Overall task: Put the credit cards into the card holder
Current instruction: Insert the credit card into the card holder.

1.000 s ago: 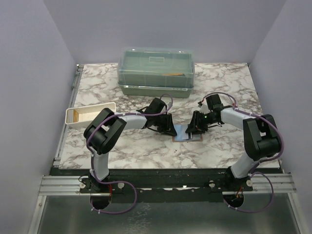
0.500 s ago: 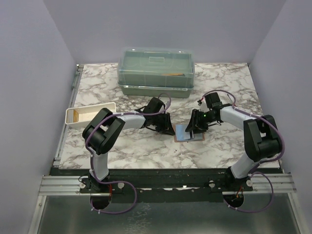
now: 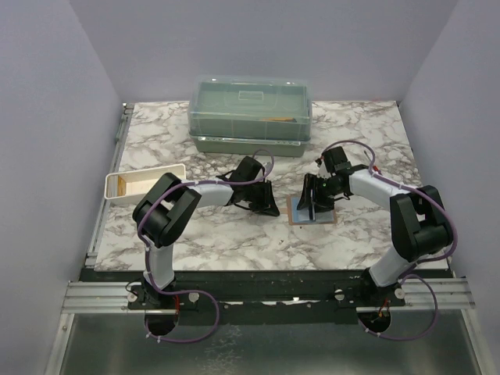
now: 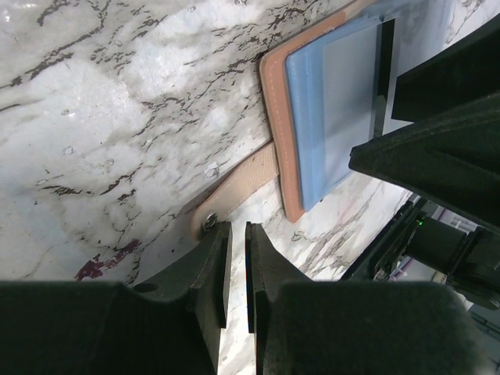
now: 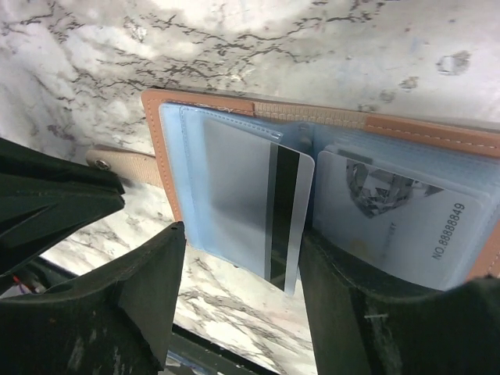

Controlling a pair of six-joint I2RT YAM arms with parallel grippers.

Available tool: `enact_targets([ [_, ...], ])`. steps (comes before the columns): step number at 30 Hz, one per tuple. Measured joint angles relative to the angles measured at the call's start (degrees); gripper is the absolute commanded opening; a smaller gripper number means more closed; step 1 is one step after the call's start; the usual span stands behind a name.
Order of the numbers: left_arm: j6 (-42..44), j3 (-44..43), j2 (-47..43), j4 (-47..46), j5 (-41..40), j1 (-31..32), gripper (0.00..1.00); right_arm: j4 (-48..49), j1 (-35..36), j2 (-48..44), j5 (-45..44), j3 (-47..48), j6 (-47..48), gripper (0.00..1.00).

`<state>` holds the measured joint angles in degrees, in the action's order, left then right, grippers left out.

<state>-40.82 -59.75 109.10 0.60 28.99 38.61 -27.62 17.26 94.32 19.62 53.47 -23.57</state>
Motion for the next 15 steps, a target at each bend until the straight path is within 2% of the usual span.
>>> enact_targets([
  [9, 0.0, 0.0, 0.0, 0.0, 0.0, 0.0, 0.20, 0.6, 0.1, -1.1, -0.5, -0.5, 0.2, 0.61],
  [15, 0.0, 0.0, 0.0, -0.1, 0.0, 0.0, 0.27, 3.4, 2.1, 0.0, 1.7, -0.6, 0.0, 0.65],
])
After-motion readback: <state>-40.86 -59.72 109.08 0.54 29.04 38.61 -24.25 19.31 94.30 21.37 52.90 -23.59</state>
